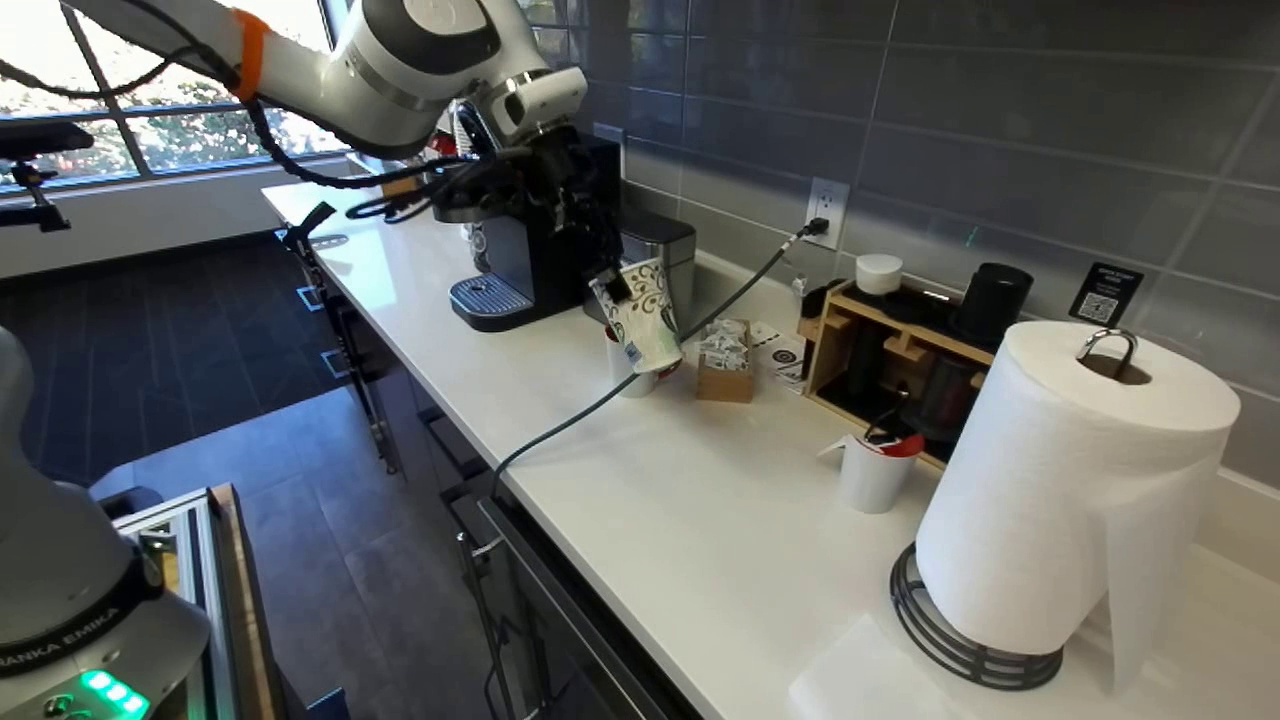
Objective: Empty the contents in the cup into the mug cup
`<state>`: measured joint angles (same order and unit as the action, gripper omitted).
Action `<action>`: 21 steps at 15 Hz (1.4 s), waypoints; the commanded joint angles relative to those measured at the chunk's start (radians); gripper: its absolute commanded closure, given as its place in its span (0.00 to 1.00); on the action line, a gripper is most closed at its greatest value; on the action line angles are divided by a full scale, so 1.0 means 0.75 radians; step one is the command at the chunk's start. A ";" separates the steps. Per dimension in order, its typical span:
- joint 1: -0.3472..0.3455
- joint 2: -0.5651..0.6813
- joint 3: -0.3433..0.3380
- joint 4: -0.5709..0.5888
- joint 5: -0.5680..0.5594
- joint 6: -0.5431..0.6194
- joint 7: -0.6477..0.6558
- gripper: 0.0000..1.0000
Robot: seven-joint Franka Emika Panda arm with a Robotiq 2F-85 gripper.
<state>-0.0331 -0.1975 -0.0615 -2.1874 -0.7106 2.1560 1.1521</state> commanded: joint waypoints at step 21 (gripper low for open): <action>-0.193 0.296 -0.180 -0.098 1.550 0.565 -0.112 0.99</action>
<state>-0.1688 0.0007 -0.1983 -2.2537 0.4575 2.4948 0.9471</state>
